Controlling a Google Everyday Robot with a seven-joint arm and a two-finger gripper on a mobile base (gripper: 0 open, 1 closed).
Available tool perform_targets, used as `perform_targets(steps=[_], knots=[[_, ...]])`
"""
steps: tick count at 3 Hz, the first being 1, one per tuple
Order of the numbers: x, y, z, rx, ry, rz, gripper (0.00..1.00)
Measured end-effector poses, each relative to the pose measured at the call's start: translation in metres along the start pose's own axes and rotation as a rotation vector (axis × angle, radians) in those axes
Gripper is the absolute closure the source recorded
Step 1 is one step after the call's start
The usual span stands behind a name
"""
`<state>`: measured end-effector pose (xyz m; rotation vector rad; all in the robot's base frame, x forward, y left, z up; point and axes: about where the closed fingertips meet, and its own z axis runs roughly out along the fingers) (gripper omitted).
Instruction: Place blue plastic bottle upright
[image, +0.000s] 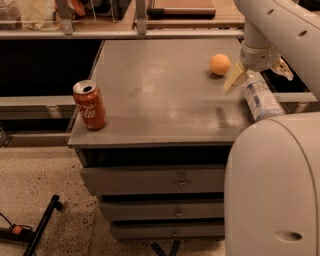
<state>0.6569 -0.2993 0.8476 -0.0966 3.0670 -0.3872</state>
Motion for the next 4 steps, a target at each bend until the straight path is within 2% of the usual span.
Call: perform_targets(steps=[1,2,3,4], knots=[[-0.007,0.002,0.003,-0.002,-0.021,-0.002,0.00],[-0.009,0.003,0.008,-0.046,-0.014,-0.011,0.00],[-0.013,0.002,0.014,-0.071,0.008,0.023,0.00],[-0.017,0.002,0.015,-0.092,0.014,0.048,0.16]])
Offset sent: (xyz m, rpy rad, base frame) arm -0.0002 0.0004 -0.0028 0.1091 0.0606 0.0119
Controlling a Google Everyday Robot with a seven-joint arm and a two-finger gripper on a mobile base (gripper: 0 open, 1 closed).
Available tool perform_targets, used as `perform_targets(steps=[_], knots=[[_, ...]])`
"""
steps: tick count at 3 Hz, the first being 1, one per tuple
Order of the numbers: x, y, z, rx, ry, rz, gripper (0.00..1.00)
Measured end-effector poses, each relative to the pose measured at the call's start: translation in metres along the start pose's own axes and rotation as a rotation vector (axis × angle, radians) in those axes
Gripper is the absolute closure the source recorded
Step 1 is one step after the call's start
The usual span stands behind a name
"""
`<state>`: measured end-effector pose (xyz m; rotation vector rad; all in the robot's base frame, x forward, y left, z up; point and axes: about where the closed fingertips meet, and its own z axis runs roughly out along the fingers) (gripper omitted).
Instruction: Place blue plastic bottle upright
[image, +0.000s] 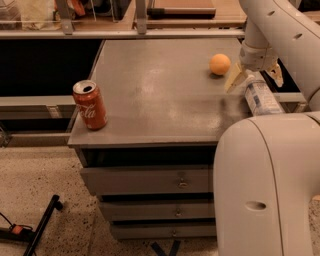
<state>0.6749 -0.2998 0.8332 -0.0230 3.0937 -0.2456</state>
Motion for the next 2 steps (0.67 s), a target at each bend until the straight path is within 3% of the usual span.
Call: perform_targets(steps=[1,2], knots=[[-0.0064,0.0002,-0.0060,-0.055,-0.028,0.028,0.48],[-0.0095,0.0008,-0.0117,-0.078,-0.047,0.033,0.71]])
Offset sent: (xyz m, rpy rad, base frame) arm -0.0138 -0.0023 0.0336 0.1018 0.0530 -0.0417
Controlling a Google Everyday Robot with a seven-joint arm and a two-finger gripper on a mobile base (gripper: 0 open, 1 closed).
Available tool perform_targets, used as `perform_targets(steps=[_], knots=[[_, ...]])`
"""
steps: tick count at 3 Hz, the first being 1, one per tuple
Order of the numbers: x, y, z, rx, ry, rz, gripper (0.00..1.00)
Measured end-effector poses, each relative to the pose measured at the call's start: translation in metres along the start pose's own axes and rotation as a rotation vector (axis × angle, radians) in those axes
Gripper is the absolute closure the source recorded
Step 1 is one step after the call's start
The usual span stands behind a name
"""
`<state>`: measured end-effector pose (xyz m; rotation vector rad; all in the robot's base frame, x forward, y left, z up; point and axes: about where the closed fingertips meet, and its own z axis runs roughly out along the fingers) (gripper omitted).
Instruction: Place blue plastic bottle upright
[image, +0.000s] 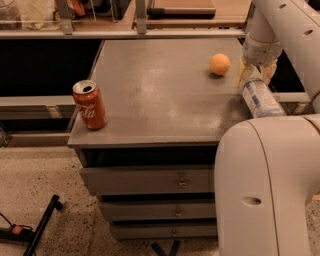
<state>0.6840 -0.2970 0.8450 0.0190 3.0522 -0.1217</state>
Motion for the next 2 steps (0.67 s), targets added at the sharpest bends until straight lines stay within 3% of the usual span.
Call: perform_targets(steps=[1,2], knots=[[-0.0048,0.0053,-0.0003,0.042,0.005,-0.038,0.94],[-0.0064,0.0067,-0.0053,0.050,0.004,-0.060,1.00]])
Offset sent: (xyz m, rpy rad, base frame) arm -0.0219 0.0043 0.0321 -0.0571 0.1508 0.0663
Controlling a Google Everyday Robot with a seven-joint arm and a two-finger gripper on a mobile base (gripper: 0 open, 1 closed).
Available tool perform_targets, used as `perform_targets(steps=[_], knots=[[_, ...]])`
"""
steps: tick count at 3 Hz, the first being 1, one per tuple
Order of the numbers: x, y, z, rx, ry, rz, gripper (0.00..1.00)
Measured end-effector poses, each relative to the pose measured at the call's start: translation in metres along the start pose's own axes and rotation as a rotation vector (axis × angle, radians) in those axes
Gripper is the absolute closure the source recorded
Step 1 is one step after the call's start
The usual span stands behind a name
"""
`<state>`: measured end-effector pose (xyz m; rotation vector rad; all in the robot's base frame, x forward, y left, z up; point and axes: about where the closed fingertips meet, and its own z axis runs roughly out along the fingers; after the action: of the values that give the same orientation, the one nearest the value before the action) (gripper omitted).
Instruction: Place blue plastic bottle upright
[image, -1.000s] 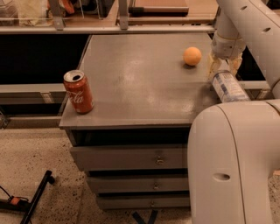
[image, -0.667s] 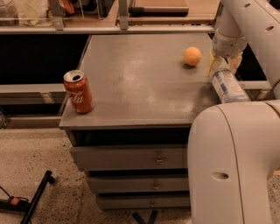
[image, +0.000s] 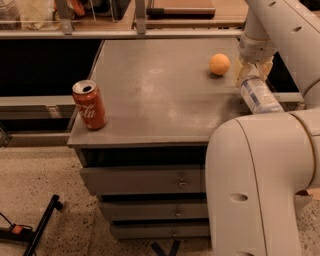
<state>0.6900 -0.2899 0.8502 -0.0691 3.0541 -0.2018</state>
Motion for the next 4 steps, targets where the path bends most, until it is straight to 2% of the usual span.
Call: perform_targets(steps=[2,3,4], knots=[[-0.006,0.009,-0.038,-0.079,-0.089,-0.040,1.00],[0.001,0.011,-0.059,-0.222,-0.159,-0.073,1.00],[0.009,0.017,-0.082,-0.330,-0.221,-0.123,1.00]])
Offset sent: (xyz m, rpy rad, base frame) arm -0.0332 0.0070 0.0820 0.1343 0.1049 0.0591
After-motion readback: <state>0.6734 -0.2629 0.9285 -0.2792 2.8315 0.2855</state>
